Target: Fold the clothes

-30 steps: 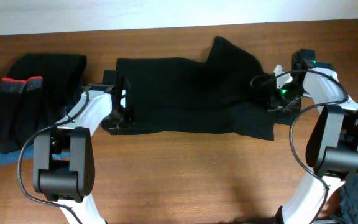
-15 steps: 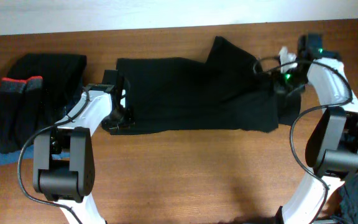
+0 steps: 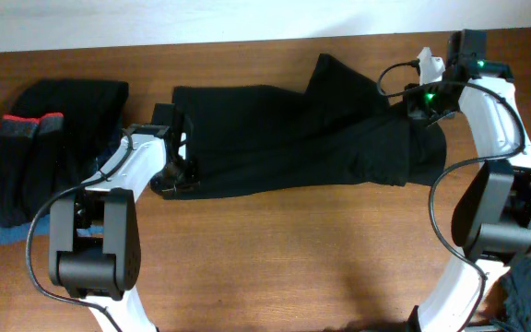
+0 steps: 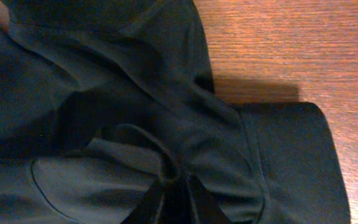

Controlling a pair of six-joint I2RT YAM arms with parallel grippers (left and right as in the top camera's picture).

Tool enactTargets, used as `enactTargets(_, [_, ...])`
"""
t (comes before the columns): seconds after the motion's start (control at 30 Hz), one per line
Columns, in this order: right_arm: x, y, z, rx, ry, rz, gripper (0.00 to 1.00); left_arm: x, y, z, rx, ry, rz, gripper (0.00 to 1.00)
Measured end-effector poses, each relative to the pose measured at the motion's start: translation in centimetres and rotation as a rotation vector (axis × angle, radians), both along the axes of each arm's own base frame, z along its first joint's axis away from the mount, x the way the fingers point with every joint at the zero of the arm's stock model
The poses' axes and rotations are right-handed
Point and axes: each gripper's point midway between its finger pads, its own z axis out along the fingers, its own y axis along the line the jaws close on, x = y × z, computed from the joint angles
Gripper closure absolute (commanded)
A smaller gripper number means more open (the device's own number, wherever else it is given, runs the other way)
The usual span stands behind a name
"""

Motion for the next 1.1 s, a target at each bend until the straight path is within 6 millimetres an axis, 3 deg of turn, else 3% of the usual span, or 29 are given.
enactTargets(0.1, [0.3,0.2,-0.9,-0.007,0.01,0.003,0.51,0.0,0.0,0.0,0.0,0.0,0.0,0.85])
enactTargets(0.27, [-0.8,-0.1,-1.8,-0.03,0.074,-0.026,0.5,0.0,0.0,0.0,0.0,0.001,0.0,0.85])
enactTargets(0.3, [-1.2,-0.2,-1.9,-0.027,0.094,-0.03,0.45,0.0,0.0,0.0,0.0,0.0,0.0,0.85])
enactTargets(0.53, [-6.5,0.4,-2.6,-0.007,0.305,-0.001,0.46,0.0,0.0,0.0,0.0,0.0,0.0,0.85])
enactTargets(0.7, [-6.3,0.3,-3.1,-0.017,0.287,0.021,0.47,0.0,0.0,0.0,0.0,0.0,0.0,0.85])
enactTargets(0.93, [-7.1,0.4,-5.8,-0.021,0.299,0.027,0.47,0.0,0.0,0.0,-0.003,0.001,0.0,0.84])
enactTargets(1.1, [-9.5,0.8,-9.0,-0.012,0.359,0.029,0.47,-0.3,0.0,0.0,-0.001,0.012,0.0,0.83])
